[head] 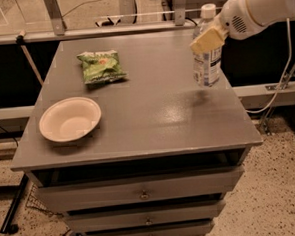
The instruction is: Pick blue plastic bottle
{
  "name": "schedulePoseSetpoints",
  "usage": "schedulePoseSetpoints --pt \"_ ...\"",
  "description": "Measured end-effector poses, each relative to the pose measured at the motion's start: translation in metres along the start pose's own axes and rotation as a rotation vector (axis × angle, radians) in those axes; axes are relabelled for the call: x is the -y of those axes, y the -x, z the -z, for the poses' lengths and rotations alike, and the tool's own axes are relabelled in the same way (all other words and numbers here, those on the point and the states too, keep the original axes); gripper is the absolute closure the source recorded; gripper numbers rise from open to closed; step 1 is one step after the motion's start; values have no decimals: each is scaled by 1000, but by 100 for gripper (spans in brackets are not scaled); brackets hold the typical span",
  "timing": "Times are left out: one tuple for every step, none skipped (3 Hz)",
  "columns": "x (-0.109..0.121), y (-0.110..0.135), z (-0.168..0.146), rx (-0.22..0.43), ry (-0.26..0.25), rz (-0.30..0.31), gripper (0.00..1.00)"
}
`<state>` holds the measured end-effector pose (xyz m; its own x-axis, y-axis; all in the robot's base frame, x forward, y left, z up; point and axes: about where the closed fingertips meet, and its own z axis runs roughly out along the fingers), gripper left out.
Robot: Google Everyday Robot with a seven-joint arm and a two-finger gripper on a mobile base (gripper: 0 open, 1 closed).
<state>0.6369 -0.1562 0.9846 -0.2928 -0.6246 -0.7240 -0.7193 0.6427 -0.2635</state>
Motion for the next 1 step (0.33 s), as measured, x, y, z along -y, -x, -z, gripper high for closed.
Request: schedulePoseSetpoints --pt "9 6 24 38 -47 39 100"
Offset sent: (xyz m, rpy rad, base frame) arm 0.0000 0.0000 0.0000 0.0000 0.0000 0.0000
